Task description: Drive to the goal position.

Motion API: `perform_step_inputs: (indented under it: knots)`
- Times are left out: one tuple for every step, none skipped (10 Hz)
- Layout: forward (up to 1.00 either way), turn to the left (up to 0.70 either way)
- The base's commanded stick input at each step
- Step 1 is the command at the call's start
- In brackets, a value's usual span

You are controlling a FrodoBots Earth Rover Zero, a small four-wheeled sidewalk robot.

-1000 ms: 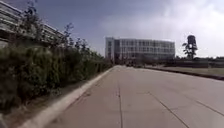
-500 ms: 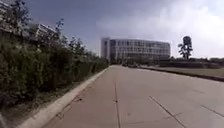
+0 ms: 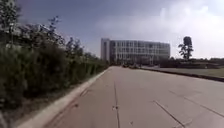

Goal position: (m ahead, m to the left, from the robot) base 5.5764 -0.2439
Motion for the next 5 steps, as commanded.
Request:
perform_step_inputs:
  knots:
    - [0.45,0.04]
    - [0.45,0.26]
    - [0.45,0.22]
    - [0.45,0.01]
    - [0.45,0.0]
